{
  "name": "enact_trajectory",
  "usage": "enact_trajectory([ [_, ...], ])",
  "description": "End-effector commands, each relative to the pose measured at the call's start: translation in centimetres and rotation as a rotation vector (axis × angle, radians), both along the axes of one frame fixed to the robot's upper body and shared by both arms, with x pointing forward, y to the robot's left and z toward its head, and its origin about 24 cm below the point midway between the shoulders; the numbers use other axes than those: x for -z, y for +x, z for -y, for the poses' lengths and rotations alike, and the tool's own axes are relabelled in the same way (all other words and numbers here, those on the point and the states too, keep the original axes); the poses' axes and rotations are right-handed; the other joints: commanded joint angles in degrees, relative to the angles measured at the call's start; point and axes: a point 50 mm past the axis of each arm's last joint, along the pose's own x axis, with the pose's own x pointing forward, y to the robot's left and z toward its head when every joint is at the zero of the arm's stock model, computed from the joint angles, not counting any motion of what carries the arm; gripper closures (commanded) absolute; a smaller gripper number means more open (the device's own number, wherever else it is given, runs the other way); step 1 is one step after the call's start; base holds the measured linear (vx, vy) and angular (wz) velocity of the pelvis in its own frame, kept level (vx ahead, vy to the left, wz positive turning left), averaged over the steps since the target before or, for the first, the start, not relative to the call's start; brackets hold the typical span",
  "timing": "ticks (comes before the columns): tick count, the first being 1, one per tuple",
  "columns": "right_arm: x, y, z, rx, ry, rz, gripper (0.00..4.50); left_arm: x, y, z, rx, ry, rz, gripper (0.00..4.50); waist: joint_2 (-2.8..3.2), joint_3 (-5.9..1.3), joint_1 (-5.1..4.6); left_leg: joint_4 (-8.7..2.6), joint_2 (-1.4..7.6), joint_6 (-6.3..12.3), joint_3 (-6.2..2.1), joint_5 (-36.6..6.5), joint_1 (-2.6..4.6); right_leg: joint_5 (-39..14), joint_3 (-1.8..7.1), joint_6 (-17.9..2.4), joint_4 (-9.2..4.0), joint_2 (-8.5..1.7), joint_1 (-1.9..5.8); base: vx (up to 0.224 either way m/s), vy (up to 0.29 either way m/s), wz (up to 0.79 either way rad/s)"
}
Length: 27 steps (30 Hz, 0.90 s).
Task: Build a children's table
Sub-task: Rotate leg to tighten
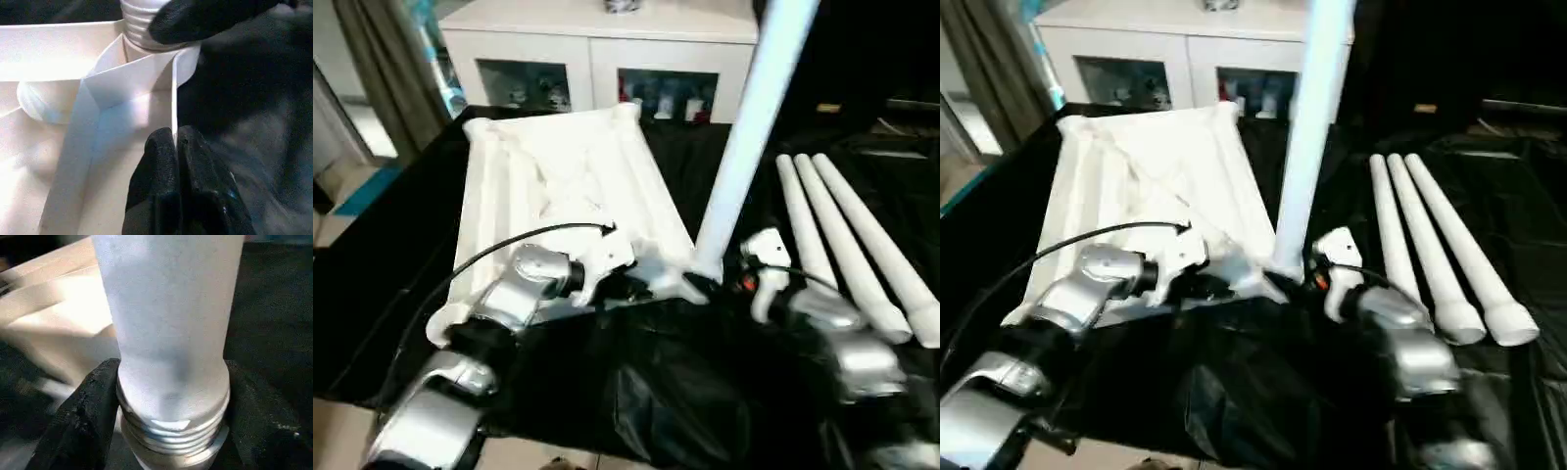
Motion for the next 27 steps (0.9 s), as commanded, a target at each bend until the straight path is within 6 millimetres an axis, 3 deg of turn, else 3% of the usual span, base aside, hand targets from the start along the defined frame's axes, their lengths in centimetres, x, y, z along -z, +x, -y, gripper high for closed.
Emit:
enact_trajectory([
  [1,2.9,-0.2,1.2,0.259,0.007,-0.159,1.73,-0.4,1.1,0.6,-0.136,0.006,0.010,4.50,-0.54,-3.68,-0.34,-4.30,2.57,1.57,-0.87,-12.7,1.18,-12.3,2.13,-14.4,-4.64,-4.33,2.64,0.000,0.000,0.00],
  [2,3.0,0.0,0.7,0.277,0.027,-0.170,1.73,-0.5,1.2,1.1,-0.157,0.001,0.014,4.50,-0.47,-3.66,-0.46,-4.47,2.50,0.87,-1.09,-14.7,1.36,-14.5,2.06,-13.3,-5.03,-4.33,2.67,0.000,0.000,0.00],
  [5,2.9,0.7,-2.0,0.285,0.052,-0.192,1.73,-0.6,1.1,2.9,-0.163,-0.007,0.030,4.50,0.06,-3.78,-0.58,-4.56,2.53,1.39,-1.22,-14.4,1.14,-12.5,2.12,-13.2,-5.03,-4.40,2.76,0.000,0.000,0.00],
  [6,2.9,0.8,-2.4,0.280,0.048,-0.196,1.73,-0.6,1.1,3.2,-0.159,-0.006,0.035,4.50,-0.26,-3.77,-0.84,-4.60,2.46,1.60,-1.19,-14.5,1.00,-11.5,2.11,-13.3,-5.02,-4.34,2.83,0.000,0.000,0.00],
  [7,2.6,1.0,-3.7,0.235,0.044,-0.177,1.73,-0.6,0.8,3.9,-0.133,-0.016,0.037,4.50,-0.19,-3.83,-0.87,-4.57,2.41,1.78,-1.13,-14.9,1.04,-11.5,2.11,-13.3,-5.08,-4.36,2.81,0.000,0.000,0.00],
  [10,1.9,1.5,-4.7,0.204,0.058,-0.135,1.03,-0.7,0.7,4.6,-0.104,-0.015,0.050,4.50,-0.09,-3.81,-1.03,-4.59,2.44,2.21,-1.21,-15.0,0.93,-11.6,2.08,-13.3,-5.12,-4.48,2.96,0.000,0.000,0.00],
  [14,1.6,1.7,-4.2,0.200,0.037,-0.100,0.76,-0.6,0.6,4.1,-0.082,-0.004,0.066,4.50,-0.19,-3.79,-1.04,-4.65,2.52,2.65,-1.19,-15.2,0.96,-11.6,2.09,-13.5,-5.13,-4.40,2.88,0.000,0.000,0.00],
  [15,0.7,1.7,-3.1,0.166,0.001,-0.027,0.65,-0.5,0.5,3.3,-0.038,0.002,0.069,4.50,-0.55,-3.83,-0.99,-4.66,2.54,2.79,-1.18,-14.9,0.92,-11.5,2.08,-13.4,-5.17,-4.43,2.95,0.000,0.000,0.00],
  [17,0.0,1.5,-2.3,0.131,-0.013,0.011,0.65,-0.5,0.5,2.6,-0.023,0.004,0.069,4.50,-0.41,-4.03,-0.86,-4.47,2.58,3.51,-1.13,-13.0,0.71,-8.8,2.19,-13.6,-4.80,-4.51,3.09,0.000,0.000,0.00],
  [19,-0.2,1.2,-2.0,0.098,-0.021,0.020,0.65,-0.5,0.4,2.2,-0.015,0.000,0.075,4.50,-0.70,-4.19,-0.73,-4.29,2.60,5.01,-1.08,-10.2,0.46,-4.3,2.11,-14.4,-4.32,-4.42,3.31,0.000,0.000,0.00],
  [22,-1.1,-0.4,0.1,-0.085,-0.099,0.048,0.65,-0.4,0.0,0.1,0.040,-0.010,0.057,4.50,-0.70,-4.19,-0.18,-4.05,2.69,6.87,-0.92,-8.6,0.50,-2.5,2.18,-14.6,-4.20,-4.48,3.43,0.000,0.000,0.00],
  [25,-1.4,-1.0,0.9,-0.152,-0.126,0.049,0.65,-0.3,-0.3,-0.6,0.084,-0.008,0.052,4.50,-0.70,-4.13,0.03,-4.14,2.85,7.58,-0.96,-8.4,0.47,-2.6,2.14,-14.7,-4.21,-4.50,3.36,0.000,0.000,0.00],
  [27,-2.0,-1.7,1.7,-0.236,-0.145,0.046,0.65,-0.2,-0.9,-1.5,0.155,0.005,0.043,4.50,-0.64,-3.95,0.04,-4.23,2.95,6.89,-0.94,-10.0,0.64,-5.2,2.10,-14.8,-4.46,-4.49,3.20,0.000,0.000,0.00],
])
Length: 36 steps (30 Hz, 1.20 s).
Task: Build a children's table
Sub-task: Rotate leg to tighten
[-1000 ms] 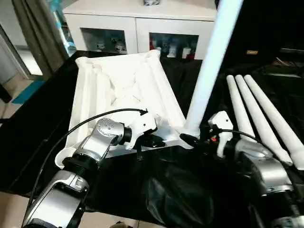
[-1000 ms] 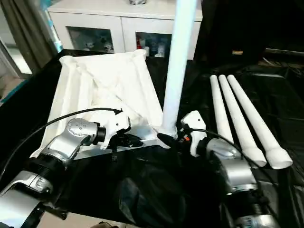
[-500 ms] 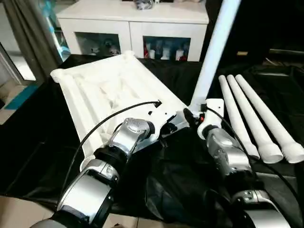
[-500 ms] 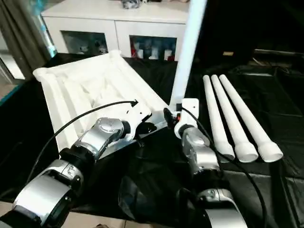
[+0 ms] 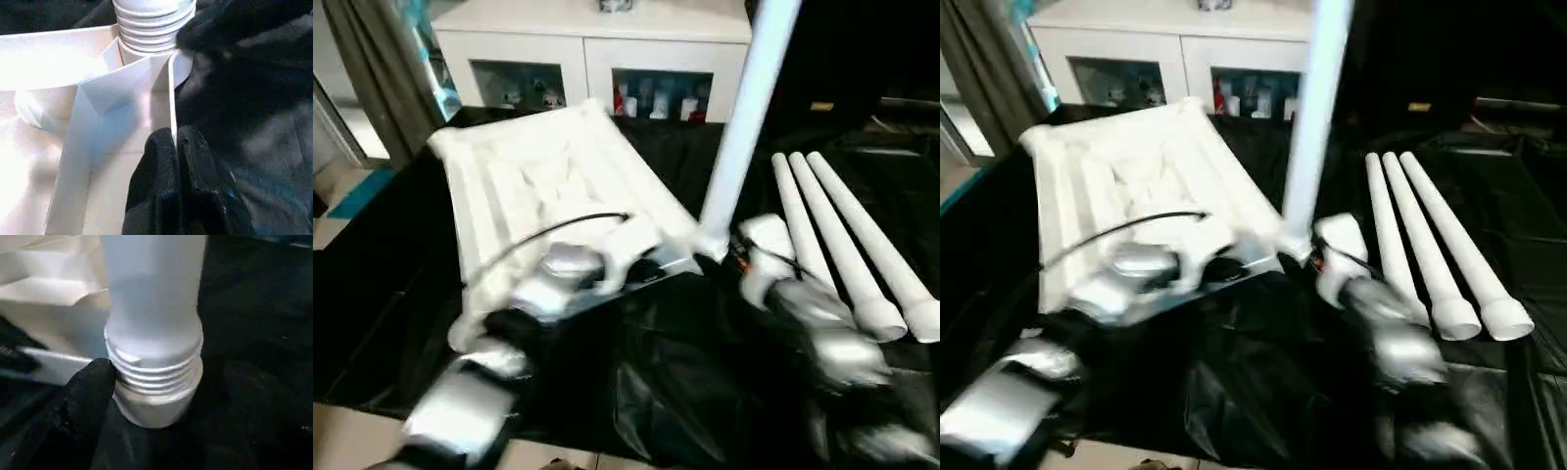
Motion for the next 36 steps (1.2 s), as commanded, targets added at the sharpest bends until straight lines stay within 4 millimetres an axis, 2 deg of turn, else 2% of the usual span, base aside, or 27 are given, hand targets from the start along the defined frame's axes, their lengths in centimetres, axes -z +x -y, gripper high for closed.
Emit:
enact_trajectory([
  [1,-1.0,-0.3,0.0,-0.072,0.006,0.010,0.65,-0.1,-0.7,-0.1,0.099,0.000,0.004,4.50,-0.74,-3.79,0.30,-3.99,3.01,6.43,-0.96,-10.8,0.81,-6.8,2.26,-14.6,-4.19,-4.55,3.34,0.000,0.000,0.00],
  [5,-1.6,-0.5,0.4,-0.143,0.006,-0.005,0.65,-0.4,-1.5,-0.8,0.172,-0.021,-0.028,4.50,-0.49,-3.80,0.43,-4.18,3.21,5.03,-0.97,-11.9,1.04,-7.8,2.27,-15.0,-4.02,-4.40,3.00,0.000,0.000,0.00],
  [7,-1.7,-0.6,0.4,-0.162,0.004,-0.011,0.65,-0.4,-1.7,-1.0,0.183,-0.017,-0.029,4.50,-0.56,-3.78,0.46,-4.18,3.19,4.72,-0.95,-11.8,1.04,-7.5,2.31,-14.9,-4.02,-4.41,3.01,0.000,0.000,0.00],
  [12,-1.6,-0.6,0.0,-0.191,0.015,-0.022,0.65,-0.5,-1.7,-1.1,0.187,-0.016,-0.030,4.50,-0.67,-3.90,0.88,-4.06,3.15,4.76,-0.87,-10.1,1.03,-5.7,2.33,-15.0,-3.77,-4.49,2.97,0.000,0.000,0.00],
  [15,-1.6,-0.6,-0.3,-0.219,0.025,-0.022,0.65,-0.5,-1.9,-1.1,0.194,-0.018,-0.033,4.50,-0.84,-3.89,0.92,-4.03,3.11,4.85,-0.86,-10.1,0.93,-6.2,2.31,-14.8,-3.80,-4.59,3.06,0.000,0.000,0.00],
  [18,-1.4,-0.5,-0.7,-0.240,0.023,-0.032,0.65,-0.5,-2.0,-1.0,0.199,-0.017,-0.038,4.50,-0.72,-3.84,0.96,-4.06,3.14,4.72,-0.83,-10.3,1.05,-6.9,2.31,-14.7,-3.86,-4.48,2.89,0.000,0.000,0.00],
  [22,-1.3,-0.4,-0.8,-0.244,0.025,-0.035,1.02,-0.4,-2.1,-1.1,0.197,-0.013,-0.039,4.50,-0.87,-3.86,0.98,-4.04,3.09,4.42,-0.82,-10.3,1.02,-7.2,2.36,-14.5,-3.85,-4.55,2.95,0.000,0.000,0.00],
  [28,-1.0,-0.6,-0.8,-0.259,0.020,-0.046,1.46,-0.3,-2.2,-1.3,0.195,-0.004,-0.044,4.50,-0.97,-3.95,1.03,-3.90,3.04,5.10,-0.80,-9.0,0.88,-6.0,2.31,-14.5,-3.70,-4.52,3.04,0.000,0.000,0.00],
  [29,-0.9,-0.6,-0.8,-0.261,0.018,-0.049,1.66,-0.2,-2.2,-1.2,0.194,-0.004,-0.045,4.50,-0.97,-3.94,1.04,-3.90,3.06,5.13,-0.79,-9.0,0.92,-6.3,2.31,-14.5,-3.72,-4.54,3.00,0.000,0.000,0.00],
  [34,-0.6,-0.7,-0.8,-0.252,0.026,-0.061,1.81,-0.1,-2.2,-1.2,0.191,0.000,-0.048,4.50,-0.94,-3.98,1.01,-3.88,3.05,5.14,-0.81,-8.9,0.95,-6.2,2.28,-14.5,-3.67,-4.47,3.02,0.000,0.000,0.00],
  [36,-0.1,-0.5,-0.6,-0.181,0.039,-0.064,1.83,0.2,-1.9,-1.2,0.146,0.023,-0.045,4.50,-0.90,-3.97,0.96,-3.86,3.06,5.21,-0.78,-8.6,0.92,-5.8,2.32,-14.6,-3.68,-4.50,2.96,0.000,0.000,0.00],
])
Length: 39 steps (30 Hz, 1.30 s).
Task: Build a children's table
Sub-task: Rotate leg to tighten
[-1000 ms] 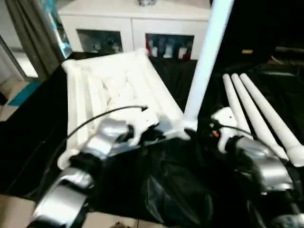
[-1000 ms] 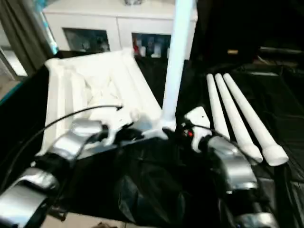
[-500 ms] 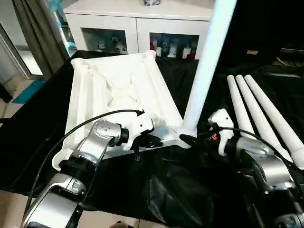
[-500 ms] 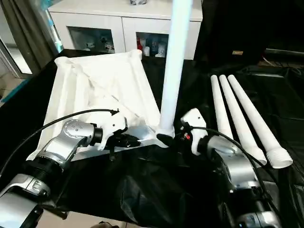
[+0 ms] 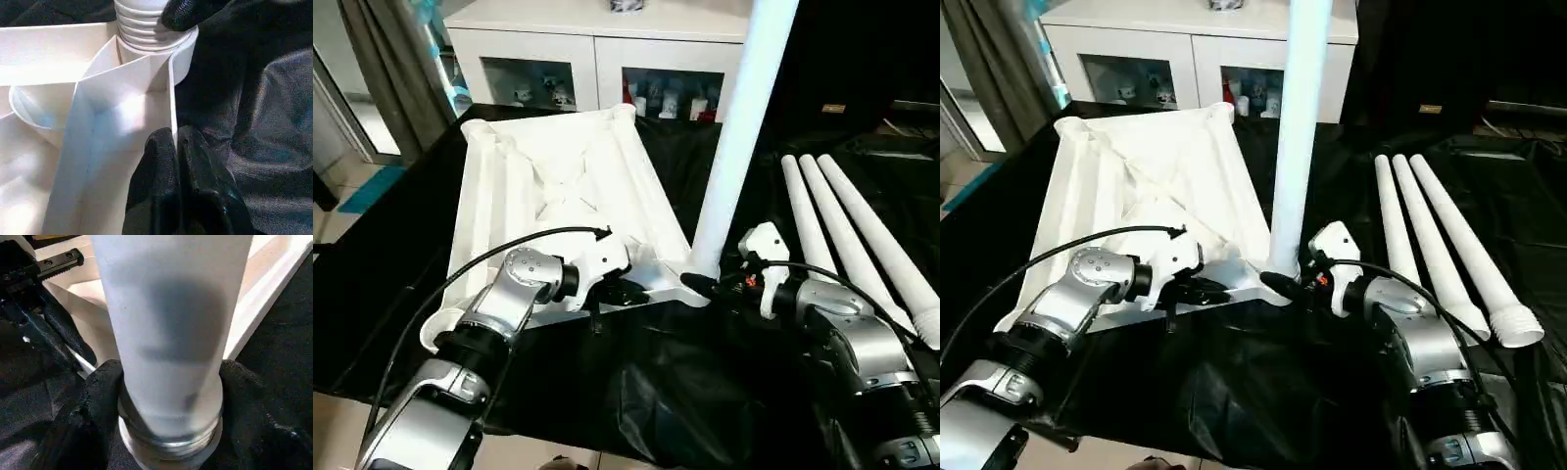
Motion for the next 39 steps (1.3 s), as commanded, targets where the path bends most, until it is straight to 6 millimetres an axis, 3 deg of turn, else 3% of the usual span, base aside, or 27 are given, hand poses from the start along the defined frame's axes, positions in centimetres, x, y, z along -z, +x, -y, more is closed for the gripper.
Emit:
enact_trajectory([
  [1,1.1,0.4,0.5,0.122,0.001,-0.025,1.84,0.3,0.1,0.7,-0.015,0.037,0.004,4.50,-0.73,-3.89,-0.13,-3.95,3.01,4.95,-0.87,-9.3,0.90,-6.8,2.26,-14.7,-3.80,-4.51,2.84,0.000,0.000,0.00],
  [3,1.5,0.7,0.7,0.192,0.005,-0.031,1.85,0.4,0.4,0.8,-0.046,0.042,0.007,4.50,-0.89,-3.64,-0.31,-4.14,2.92,3.76,-0.88,-11.9,1.19,-11.2,2.22,-13.9,-4.31,-4.47,2.70,0.000,0.000,0.00],
  [4,2.1,1.0,0.9,0.288,0.013,-0.047,1.85,0.3,1.0,1.2,-0.103,0.036,0.010,4.50,-0.92,-3.49,-0.52,-4.27,2.88,2.90,-0.90,-13.3,1.25,-14.0,2.24,-13.3,-4.57,-4.44,2.66,0.000,0.000,0.00],
  [5,3.5,1.6,1.2,0.505,0.022,-0.091,1.85,0.1,2.0,2.3,-0.215,0.018,0.024,4.50,-0.92,-3.39,-0.77,-4.32,2.81,2.07,-0.81,-14.5,1.47,-16.3,2.35,-13.0,-4.86,-4.42,2.30,0.000,0.000,0.00],
  [6,3.5,1.6,1.2,0.505,0.022,-0.091,1.85,0.1,2.0,2.3,-0.215,0.018,0.024,4.50,-0.92,-3.39,-0.77,-4.32,2.81,2.07,-0.81,-14.5,1.47,-16.3,2.35,-13.0,-4.86,-4.42,2.30,0.000,0.000,0.00],
  [7,4.6,1.7,0.9,0.644,0.041,-0.135,1.85,-0.2,2.8,3.3,-0.298,0.006,0.034,4.50,-0.82,-3.24,-1.07,-4.57,2.63,0.14,-1.15,-17.7,1.88,-21.1,2.16,-11.6,-5.29,-4.36,2.02,0.000,0.000,0.00],
  [8,5.0,1.8,0.4,0.695,0.047,-0.149,1.85,-0.3,3.1,3.8,-0.333,0.001,0.038,4.50,-0.93,-3.17,-1.17,-4.60,2.52,-0.44,-1.23,-18.8,1.93,-22.7,2.14,-10.8,-5.57,-4.41,1.93,0.000,0.000,0.00],
  [10,5.4,2.1,-0.6,0.768,0.068,-0.172,1.85,-0.5,3.5,4.7,-0.394,-0.003,0.053,4.50,-1.06,-3.30,-1.39,-4.73,2.49,-0.41,-1.39,-18.8,1.69,-22.1,2.13,-10.4,-5.58,-4.53,2.14,0.000,0.000,0.00],
  [12,5.6,2.4,-1.7,0.808,0.077,-0.185,1.85,-0.7,3.6,5.5,-0.413,-0.008,0.059,4.50,-0.77,-3.38,-1.54,-4.75,2.46,-0.10,-1.35,-18.5,1.52,-20.5,2.17,-10.4,-5.61,-4.49,2.18,0.000,0.000,0.00],
  [13,5.5,2.6,-2.3,0.811,0.072,-0.186,1.85,-0.7,3.6,5.8,-0.414,-0.008,0.062,4.50,-0.82,-3.52,-1.61,-4.72,2.43,0.70,-1.35,-17.3,1.30,-17.8,2.15,-11.0,-5.40,-4.50,2.41,0.000,0.000,0.00],
  [14,5.2,3.1,-3.7,0.787,0.064,-0.169,1.85,-0.8,3.6,6.5,-0.399,-0.006,0.072,4.50,0.01,-3.60,-1.79,-4.67,2.41,0.76,-1.33,-17.5,1.31,-16.5,2.17,-11.4,-5.35,-4.45,2.19,0.000,0.000,0.00],
  [17,4.5,3.5,-4.9,0.729,0.079,-0.132,1.85,-0.8,3.5,7.0,-0.372,-0.004,0.079,4.50,-0.41,-3.58,-1.88,-4.69,2.36,1.34,-1.30,-17.9,1.18,-16.3,2.08,-11.4,-5.45,-4.53,2.54,0.000,0.000,0.00],
  [18,4.4,3.6,-5.0,0.726,0.081,-0.127,1.29,-0.8,3.5,7.0,-0.371,-0.003,0.079,4.50,-0.41,-3.58,-1.88,-4.69,2.36,1.34,-1.30,-17.9,1.18,-16.3,2.08,-11.4,-5.45,-4.53,2.54,0.000,0.000,0.00],
  [20,3.5,3.9,-4.9,0.680,0.088,-0.064,1.15,-0.7,3.4,6.9,-0.342,-0.001,0.076,4.50,-0.55,-3.74,-1.87,-4.65,2.48,2.06,-1.26,-17.0,1.13,-14.2,2.09,-12.0,-5.17,-4.46,2.64,0.000,0.000,0.00],
  [23,3.0,4.0,-4.2,0.629,0.064,-0.016,0.81,-0.6,3.2,6.5,-0.305,0.002,0.078,4.50,-0.56,-3.92,-1.63,-4.46,2.53,3.11,-1.19,-14.5,0.93,-10.0,2.04,-13.3,-4.74,-4.46,2.87,0.000,0.000,0.00],
  [25,2.1,3.9,-3.2,0.527,0.055,0.020,0.81,-0.5,2.9,5.7,-0.241,0.001,0.070,4.50,-0.60,-4.04,-1.53,-4.25,2.47,4.25,-1.13,-12.7,0.63,-7.4,2.01,-13.8,-4.41,-4.51,3.32,0.000,0.000,0.00],
  [30,1.1,2.9,-1.6,0.341,-0.006,0.064,0.81,-0.6,1.9,4.8,-0.096,-0.057,0.061,4.50,-0.80,-4.29,-1.05,-3.72,2.80,8.00,-0.97,-7.8,0.59,0.4,1.98,-16.1,-3.59,-4.67,3.58,0.000,0.000,0.00],
  [31,0.5,2.1,-0.2,0.275,-0.021,0.075,0.81,-0.5,1.3,4.1,-0.035,-0.070,0.036,4.50,-0.86,-4.31,-1.02,-3.74,2.91,8.40,-0.89,-7.5,0.58,1.0,1.96,-16.6,-3.45,-4.66,3.53,0.000,0.000,0.00],
  [34,-0.2,1.4,0.9,0.209,-0.019,0.072,0.81,-0.3,0.8,3.3,0.010,-0.070,0.015,4.50,-0.66,-4.10,-0.26,-3.77,3.21,8.93,-0.79,-8.2,0.87,-0.2,1.93,-16.6,-3.53,-4.64,3.32,0.000,0.000,0.00],
  [37,-0.6,0.2,1.3,0.069,-0.035,0.039,0.81,-0.4,0.3,2.7,0.059,-0.092,-0.003,4.50,-0.73,-3.84,0.18,-4.09,3.41,7.39,-0.72,-11.0,1.10,-5.2,1.89,-15.8,-3.91,-4.57,3.22,0.000,0.000,0.00],
  [39,-0.6,-0.7,1.6,-0.027,-0.064,0.007,0.81,-0.3,-0.2,2.0,0.099,-0.083,-0.019,4.50,-0.81,-3.68,0.14,-4.20,3.40,7.05,-0.69,-11.5,0.83,-6.8,1.94,-15.2,-3.97,-4.64,3.27,0.000,0.000,0.00],
])
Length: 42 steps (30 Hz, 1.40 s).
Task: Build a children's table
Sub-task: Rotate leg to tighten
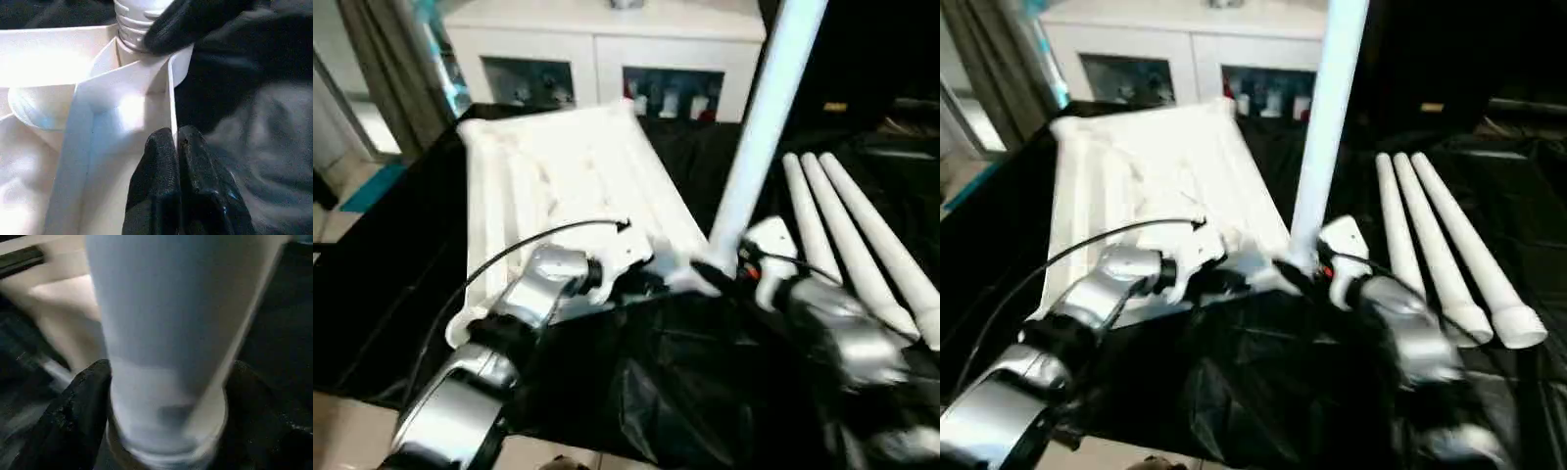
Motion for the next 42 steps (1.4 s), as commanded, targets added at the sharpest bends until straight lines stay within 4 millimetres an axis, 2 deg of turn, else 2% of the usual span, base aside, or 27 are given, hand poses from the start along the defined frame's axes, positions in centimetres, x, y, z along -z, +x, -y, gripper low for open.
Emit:
enact_trajectory([
  [1,-0.3,-0.4,-0.2,-0.065,0.003,-0.023,0.81,-0.5,-0.5,0.2,0.069,-0.038,0.000,4.50,-0.88,-3.63,0.04,-4.15,3.52,6.55,-1.00,-12.4,1.01,-8.9,2.31,-15.1,-4.11,-4.12,2.97,0.000,0.000,0.00],
  [3,-0.2,-0.6,-0.2,-0.083,-0.002,-0.037,0.81,-0.5,-0.6,0.0,0.077,-0.039,-0.003,4.50,-1.12,-3.61,-0.10,-4.20,3.40,5.48,-1.01,-13.5,1.09,-11.8,2.34,-14.5,-4.39,-4.19,2.87,0.000,0.000,0.00],
  [5,-0.3,-0.5,-0.2,-0.086,-0.001,-0.037,0.81,-0.6,-0.6,-0.3,0.081,-0.039,-0.007,4.50,-1.10,-3.56,-0.09,-4.25,3.36,4.49,-1.06,-14.1,1.20,-14.0,2.42,-13.8,-4.57,-4.24,2.65,0.000,0.000,0.00],
  [8,-0.5,-0.4,-0.6,-0.095,0.025,-0.035,1.07,-0.8,-0.5,-0.7,0.072,-0.035,-0.005,4.50,-1.21,-3.67,-0.11,-4.23,3.31,4.52,-1.08,-12.7,1.07,-12.5,2.42,-13.6,-4.37,-4.18,2.67,0.000,0.000,0.00],
  [9,-0.5,-0.4,-0.7,-0.099,0.031,-0.037,1.07,-0.8,-0.4,-0.8,0.071,-0.034,-0.005,4.50,-1.18,-3.72,-0.12,-4.19,3.29,4.71,-1.09,-12.1,0.97,-11.4,2.40,-13.7,-4.28,-4.20,2.74,0.000,0.000,0.00],
  [11,-0.5,-0.5,-0.9,-0.114,0.037,-0.042,1.38,-0.9,-0.4,-0.9,0.070,-0.031,-0.007,4.50,-1.24,-3.82,-0.02,-4.02,3.25,5.37,-1.02,-10.5,0.90,-9.3,2.38,-14.1,-4.03,-4.19,2.82,0.000,0.000,0.00],
  [14,-0.3,-0.5,-1.0,-0.119,0.044,-0.047,1.58,-0.9,-0.4,-1.0,0.068,-0.027,-0.009,4.50,-1.29,-3.86,0.01,-3.94,3.24,5.78,-0.98,-10.0,0.88,-8.3,2.33,-14.4,-3.90,-4.16,2.81,0.000,0.000,0.00],
  [18,0.5,-0.8,-1.5,-0.105,0.057,-0.077,1.71,-0.8,-0.4,-0.9,0.058,-0.022,-0.013,4.50,-1.17,-3.76,-0.05,-3.98,3.21,5.49,-0.95,-10.8,0.98,-10.0,2.33,-14.1,-4.10,-4.14,2.71,0.000,0.000,0.00],
  [21,1.4,-0.6,-1.6,-0.026,0.058,-0.085,1.74,-0.5,-0.1,-0.8,0.021,-0.002,-0.007,4.50,-0.95,-3.71,-0.13,-4.10,3.21,4.74,-1.03,-11.4,1.01,-11.3,2.34,-13.9,-4.23,-4.17,2.66,0.000,0.000,0.00],
  [22,1.4,-0.6,-1.6,-0.026,0.058,-0.085,1.74,-0.5,-0.1,-0.8,0.021,-0.002,-0.007,4.50,-1.04,-3.63,-0.29,-4.19,3.18,4.29,-1.04,-12.3,1.02,-12.3,2.34,-13.7,-4.38,-4.15,2.63,0.000,0.000,0.00],
  [23,1.7,-0.4,-1.5,0.019,0.052,-0.079,1.74,-0.4,0.2,-0.7,-0.012,0.011,0.000,4.50,-1.00,-3.62,-0.34,-4.27,3.17,3.93,-1.11,-12.8,1.05,-13.0,2.35,-13.3,-4.41,-4.12,2.70,0.000,0.000,0.00],
  [24,2.0,-0.1,-1.5,0.069,0.045,-0.072,1.74,-0.3,0.5,-0.6,-0.047,0.025,0.007,4.50,-0.90,-3.52,-0.50,-4.27,3.15,3.64,-1.01,-13.3,1.11,-13.8,2.39,-13.3,-4.54,-4.10,2.35,0.000,0.000,0.00],
  [26,3.3,1.7,-1.5,0.392,0.082,-0.091,1.75,-0.3,1.9,0.5,-0.195,0.037,0.045,4.50,-0.58,-3.50,-0.97,-4.41,2.90,1.28,-1.17,-15.8,1.50,-17.0,2.33,-12.8,-4.88,-4.09,2.10,0.000,0.000,0.00],
  [27,3.3,1.7,-1.5,0.392,0.082,-0.091,1.75,-0.3,1.9,0.5,-0.195,0.037,0.045,4.50,-0.84,-3.55,-1.16,-4.45,2.74,0.75,-1.23,-16.0,1.48,-17.6,2.25,-12.6,-4.93,-4.07,2.23,0.000,0.000,0.00],
  [28,3.9,2.4,-1.8,0.550,0.120,-0.128,1.75,-0.3,2.4,1.2,-0.252,0.047,0.056,4.50,-1.00,-3.54,-1.35,-4.58,2.68,0.51,-1.43,-15.7,1.17,-17.8,2.17,-11.9,-4.92,-4.05,2.62,0.000,0.000,0.00],
  [29,4.3,2.9,-2.3,0.644,0.147,-0.153,1.75,-0.4,2.8,1.8,-0.301,0.057,0.062,4.50,-0.44,-3.49,-1.64,-4.57,2.71,0.23,-1.36,-16.7,1.46,-18.0,2.30,-12.0,-5.16,-4.09,2.12,0.000,0.000,0.00],
  [30,4.3,2.9,-2.3,0.646,0.148,-0.153,1.75,-0.4,2.8,1.8,-0.302,0.057,0.062,4.50,-0.45,-3.53,-1.92,-4.62,2.71,-0.11,-1.47,-17.0,1.39,-17.9,2.25,-12.1,-4.98,-4.09,2.17,0.000,0.000,0.00],
  [31,4.3,3.1,-2.6,0.664,0.154,-0.158,1.76,-0.4,2.9,2.0,-0.316,0.060,0.063,4.50,-0.60,-3.66,-1.91,-4.72,2.69,0.01,-1.57,-17.1,1.31,-17.4,2.09,-11.7,-5.06,-4.00,2.57,0.000,0.000,0.00],
  [33,4.2,3.8,-4.3,0.689,0.139,-0.144,1.76,-0.9,3.5,3.1,-0.390,0.042,0.076,4.50,-0.05,-3.70,-2.03,-4.60,2.66,0.46,-1.43,-16.8,1.20,-14.4,2.24,-12.2,-4.91,-3.98,2.42,0.000,0.000,0.00],
  [34,4.1,4.0,-5.1,0.677,0.119,-0.128,1.76,-1.1,3.6,3.6,-0.403,0.035,0.087,4.50,-0.28,-3.87,-2.13,-4.51,2.57,0.49,-1.37,-16.7,1.37,-13.2,2.17,-12.7,-4.86,-3.85,2.48,0.000,0.000,0.00],
  [35,4.1,4.0,-5.1,0.677,0.119,-0.128,1.76,-1.1,3.6,3.6,-0.403,0.035,0.087,4.50,-0.23,-3.92,-1.95,-4.40,2.56,0.79,-1.30,-16.0,1.36,-12.1,2.23,-13.2,-4.82,-3.98,2.51,0.000,0.000,0.00],
  [36,3.8,4.3,-6.1,0.631,0.101,-0.096,1.76,-1.3,3.6,4.2,-0.395,0.030,0.096,4.50,-0.09,-3.90,-1.87,-4.41,2.59,1.05,-1.36,-15.6,1.14,-11.3,2.24,-13.4,-4.72,-4.07,2.68,0.000,0.000,0.00],
  [37,3.5,4.3,-6.7,0.590,0.107,-0.076,1.06,-1.4,3.6,4.6,-0.377,0.026,0.106,4.50,-0.28,-4.03,-1.87,-4.32,2.54,1.64,-1.29,-14.4,0.96,-9.2,2.18,-13.6,-4.53,-4.00,2.92,0.000,0.000,0.00],
  [40,2.9,4.5,-7.4,0.522,0.127,-0.031,0.93,-1.4,3.4,5.0,-0.331,0.019,0.111,4.50,-0.13,-4.27,-1.68,-4.02,2.61,3.69,-1.22,-11.5,0.81,-3.9,2.13,-14.9,-4.08,-4.06,3.22,0.000,0.000,0.00],
  [41,2.9,4.5,-7.4,0.522,0.127,-0.031,0.93,-1.4,3.4,5.0,-0.331,0.019,0.111,4.50,-0.13,-4.27,-1.68,-4.02,2.61,3.69,-1.22,-11.5,0.81,-3.9,2.13,-14.9,-4.08,-4.06,3.22,0.000,0.000,0.00],
  [42,2.8,4.5,-7.3,0.508,0.128,-0.019,0.77,-1.3,3.3,4.9,-0.316,0.017,0.108,4.50,-0.10,-4.22,-1.71,-4.06,2.72,4.51,-1.22,-11.1,0.89,-2.7,2.05,-15.5,-3.96,-4.03,3.24,0.000,0.000,0.00],
])
